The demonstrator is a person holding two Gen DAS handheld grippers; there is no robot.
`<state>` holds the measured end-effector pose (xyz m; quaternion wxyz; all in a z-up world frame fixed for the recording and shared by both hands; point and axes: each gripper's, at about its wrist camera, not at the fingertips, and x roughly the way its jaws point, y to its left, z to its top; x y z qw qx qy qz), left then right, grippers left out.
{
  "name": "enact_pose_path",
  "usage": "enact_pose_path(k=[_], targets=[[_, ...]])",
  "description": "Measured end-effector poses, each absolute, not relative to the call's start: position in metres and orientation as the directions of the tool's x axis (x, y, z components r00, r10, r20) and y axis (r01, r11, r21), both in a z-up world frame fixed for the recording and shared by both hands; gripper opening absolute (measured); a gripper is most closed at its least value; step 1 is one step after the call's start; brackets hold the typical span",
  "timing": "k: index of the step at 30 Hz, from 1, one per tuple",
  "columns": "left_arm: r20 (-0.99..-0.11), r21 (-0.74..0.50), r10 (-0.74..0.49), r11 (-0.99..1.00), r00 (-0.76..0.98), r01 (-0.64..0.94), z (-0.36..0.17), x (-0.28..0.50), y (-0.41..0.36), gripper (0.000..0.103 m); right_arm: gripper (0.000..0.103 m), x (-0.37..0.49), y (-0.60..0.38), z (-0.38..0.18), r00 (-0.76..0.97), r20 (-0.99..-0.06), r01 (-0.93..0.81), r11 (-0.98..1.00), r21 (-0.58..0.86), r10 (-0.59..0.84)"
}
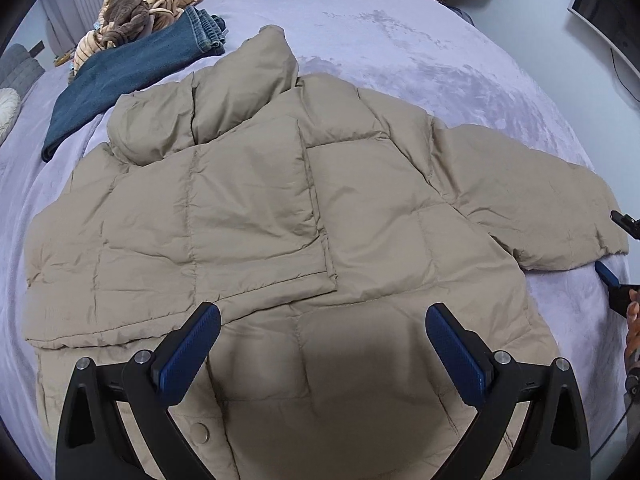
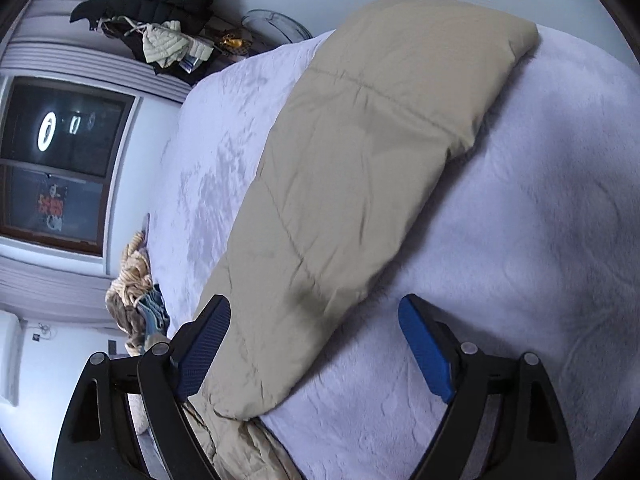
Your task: Fold large clothes
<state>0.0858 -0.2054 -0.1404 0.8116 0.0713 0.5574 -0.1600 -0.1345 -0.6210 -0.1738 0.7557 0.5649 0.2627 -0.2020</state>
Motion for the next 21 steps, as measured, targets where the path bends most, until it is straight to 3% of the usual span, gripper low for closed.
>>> enact_pose_path(k=[10,15,16,17,19,21], targets=[[-0.921,-0.067,-0.184,0.943,0.343,0.326,-0.135,0.089,-0.208,0.103,0.089,-0.117,-0.665,-0.183,0.892,-0.452,0.449,0.076,0.89,0.019],[-0.913,-0.074,-0.187,0.95,0.363,0.303,-0.128,0.097,-0.191,0.103,0.087,-0.103,-0.669,-0.185,0.91,-0.413,0.413,-0.002,0.911,0.05],[-0.91,-0.075,-0.185,0.953,0.37,0.293,-0.127,0.099,-0.185,0.103,0.074,-0.098,-0.667,-0.184,0.911,-0.408,0.409,-0.006,0.913,0.061],[-0.908,-0.076,-0.183,0.956,0.376,0.282,-0.126,0.101,-0.179,0.103,0.048,-0.092,-0.665,-0.184,0.911,-0.405,0.407,-0.004,0.913,0.081],[-0.907,-0.077,-0.177,0.962,0.383,0.262,-0.124,0.105,-0.166,0.103,0.014,-0.082,-0.658,-0.181,0.903,-0.418,0.419,0.018,0.908,0.101],[-0.904,-0.072,-0.167,0.967,0.393,0.246,-0.123,0.109,-0.152,0.103,0.01,-0.071,-0.648,-0.166,0.897,-0.431,0.424,0.085,0.902,0.096]])
